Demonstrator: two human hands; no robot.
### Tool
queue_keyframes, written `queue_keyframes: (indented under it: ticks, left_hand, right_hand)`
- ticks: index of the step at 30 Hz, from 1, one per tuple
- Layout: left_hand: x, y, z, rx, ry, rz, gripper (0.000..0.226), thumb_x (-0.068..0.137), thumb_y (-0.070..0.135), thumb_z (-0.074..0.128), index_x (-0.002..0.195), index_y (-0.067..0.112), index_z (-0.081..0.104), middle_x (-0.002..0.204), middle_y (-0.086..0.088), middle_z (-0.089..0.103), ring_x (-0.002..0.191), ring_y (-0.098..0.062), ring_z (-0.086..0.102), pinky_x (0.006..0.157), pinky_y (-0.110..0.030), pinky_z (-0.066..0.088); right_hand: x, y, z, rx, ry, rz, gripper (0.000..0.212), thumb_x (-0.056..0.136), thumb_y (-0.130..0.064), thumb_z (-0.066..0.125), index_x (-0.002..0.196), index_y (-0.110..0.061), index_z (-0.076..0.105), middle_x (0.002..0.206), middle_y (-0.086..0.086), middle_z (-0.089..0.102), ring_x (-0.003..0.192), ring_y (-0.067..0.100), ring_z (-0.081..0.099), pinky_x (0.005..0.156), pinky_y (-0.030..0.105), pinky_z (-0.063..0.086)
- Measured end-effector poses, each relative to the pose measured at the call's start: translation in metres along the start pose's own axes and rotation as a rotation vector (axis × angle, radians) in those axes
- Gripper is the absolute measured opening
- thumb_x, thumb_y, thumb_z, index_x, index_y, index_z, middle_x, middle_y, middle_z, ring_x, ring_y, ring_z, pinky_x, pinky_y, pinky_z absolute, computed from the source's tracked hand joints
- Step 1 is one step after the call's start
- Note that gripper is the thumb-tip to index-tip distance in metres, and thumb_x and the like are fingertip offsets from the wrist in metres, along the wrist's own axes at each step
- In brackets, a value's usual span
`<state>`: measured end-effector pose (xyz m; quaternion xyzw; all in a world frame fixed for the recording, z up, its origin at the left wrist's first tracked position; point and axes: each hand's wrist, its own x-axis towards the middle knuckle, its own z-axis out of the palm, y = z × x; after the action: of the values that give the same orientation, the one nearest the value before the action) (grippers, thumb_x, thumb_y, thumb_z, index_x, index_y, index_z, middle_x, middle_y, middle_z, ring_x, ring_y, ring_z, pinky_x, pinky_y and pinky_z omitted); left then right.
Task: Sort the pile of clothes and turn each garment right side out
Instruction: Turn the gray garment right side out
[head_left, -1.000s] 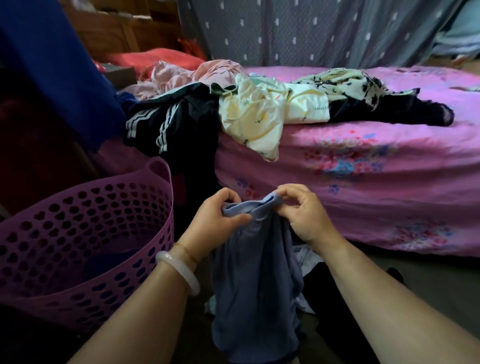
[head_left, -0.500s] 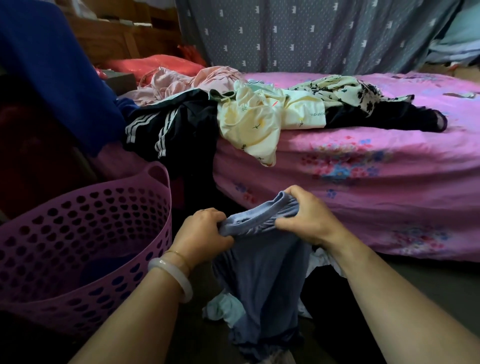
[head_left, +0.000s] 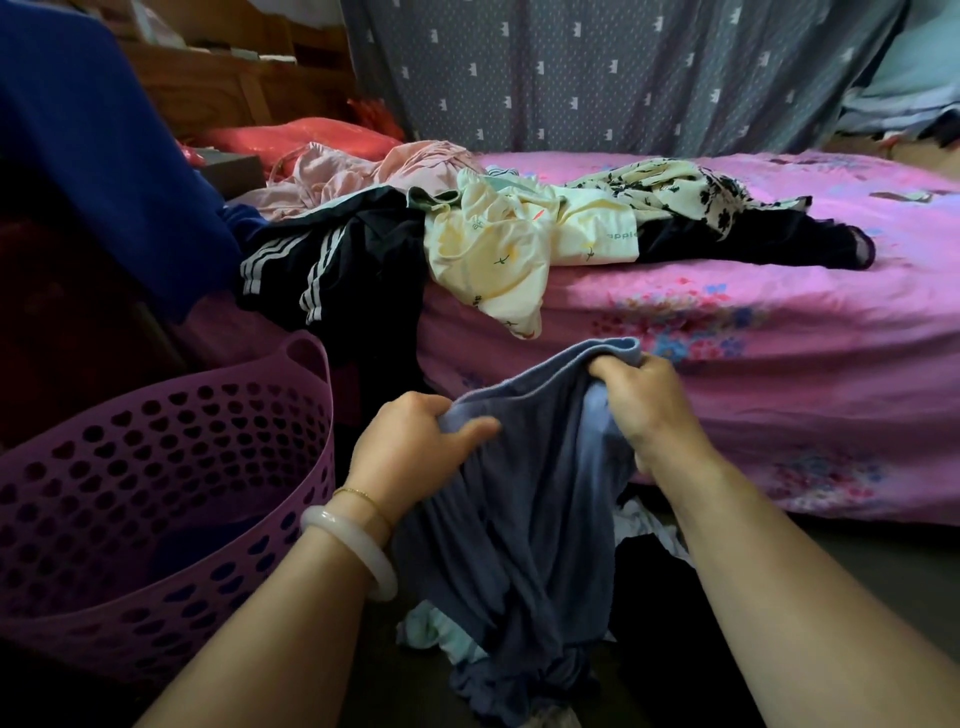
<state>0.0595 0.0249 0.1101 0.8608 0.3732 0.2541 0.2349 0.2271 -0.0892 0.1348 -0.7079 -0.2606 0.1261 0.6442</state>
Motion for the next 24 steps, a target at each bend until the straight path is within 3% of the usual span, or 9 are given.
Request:
queue_keyframes:
  ticks: [2,5,8,10,13,16,19,22,24]
  left_hand:
    - [0.001,0.009,-0.001,-0.214,0.074,-0.145,0.037,0.083,0.034,0.06,0.056,0.013,0.048,0.053,-0.001,0.049,0.049,-0.016,0.044,0.05,-0.029,0.034]
    - [0.0,0.033,-0.001,-0.86,-0.011,-0.445,0.015,0.088,0.011,0.052,0.081,0.007,0.065,0.069,-0.013,0.06,0.057,-0.021,0.058,0.055,-0.03,0.046]
    - [-0.003,0.051,-0.002,-1.156,-0.049,-0.52,0.02,0.095,0.004,0.039,0.089,0.008,0.058,0.072,-0.016,0.059,0.047,-0.016,0.059,0.054,-0.031,0.053]
    - [-0.004,0.054,-0.005,-1.254,-0.102,-0.51,0.018,0.096,0.003,0.039,0.095,0.001,0.058,0.088,-0.025,0.062,0.062,-0.024,0.062,0.061,-0.036,0.055]
    - [-0.005,0.054,-0.014,-1.284,-0.21,-0.431,0.018,0.093,0.001,0.043,0.104,-0.005,0.058,0.094,-0.027,0.065,0.071,-0.03,0.067,0.062,-0.035,0.059]
    - [-0.002,0.042,-0.026,-1.199,-0.178,-0.271,0.018,0.088,-0.008,0.047,0.094,0.006,0.058,0.082,-0.016,0.066,0.071,-0.024,0.064,0.068,-0.03,0.055]
    - [0.003,0.012,-0.028,-0.852,-0.083,-0.239,0.03,0.078,-0.012,0.062,0.1,0.008,0.062,0.088,-0.011,0.061,0.084,-0.021,0.058,0.074,-0.028,0.048]
    - [-0.008,-0.016,-0.011,-0.644,-0.396,-0.31,0.066,0.068,-0.005,0.078,0.126,0.014,0.052,0.118,-0.007,0.061,0.105,-0.018,0.06,0.085,-0.028,0.05]
    - [-0.022,-0.02,0.005,-0.6,-0.62,-0.348,0.054,0.07,-0.003,0.078,0.12,0.01,0.06,0.114,-0.009,0.068,0.103,-0.021,0.066,0.085,-0.03,0.055]
  right_hand:
    - [-0.003,-0.007,0.005,0.032,-0.044,0.039,0.022,0.087,-0.015,0.057,0.066,-0.013,0.061,0.061,-0.003,0.056,0.057,0.013,0.051,0.055,0.025,0.041]
    - [-0.009,-0.014,0.015,0.093,-0.167,0.152,0.018,0.086,-0.024,0.061,0.074,-0.012,0.067,0.07,-0.001,0.068,0.067,0.016,0.063,0.063,0.027,0.052]
    - [-0.018,-0.016,0.019,0.11,-0.489,0.124,0.019,0.083,-0.032,0.069,0.085,-0.014,0.073,0.086,0.003,0.075,0.084,0.019,0.07,0.08,0.034,0.054]
    - [-0.022,-0.017,0.017,-0.05,-0.715,0.006,0.039,0.072,-0.039,0.08,0.103,-0.02,0.068,0.1,-0.002,0.075,0.096,0.012,0.07,0.087,0.028,0.054]
    - [-0.022,-0.007,0.021,-0.279,-0.692,-0.132,0.061,0.057,-0.022,0.085,0.112,-0.025,0.058,0.102,-0.006,0.071,0.097,0.008,0.067,0.086,0.028,0.054]
    - [-0.022,-0.007,0.022,-0.278,-0.453,-0.196,0.034,0.07,0.004,0.062,0.095,-0.019,0.064,0.081,-0.007,0.066,0.073,0.008,0.059,0.065,0.021,0.047]
    - [-0.015,-0.018,0.015,-0.126,-0.356,-0.142,0.027,0.073,0.008,0.059,0.08,-0.017,0.066,0.075,-0.005,0.067,0.07,0.009,0.061,0.068,0.023,0.049]
    - [-0.019,-0.027,0.015,0.056,-0.468,-0.06,0.026,0.075,0.012,0.055,0.083,-0.009,0.067,0.079,0.007,0.069,0.077,0.017,0.065,0.076,0.03,0.052]
    - [-0.021,-0.029,0.019,0.26,-0.484,0.036,0.022,0.079,0.014,0.052,0.082,-0.002,0.066,0.077,0.013,0.068,0.073,0.02,0.067,0.074,0.032,0.054]
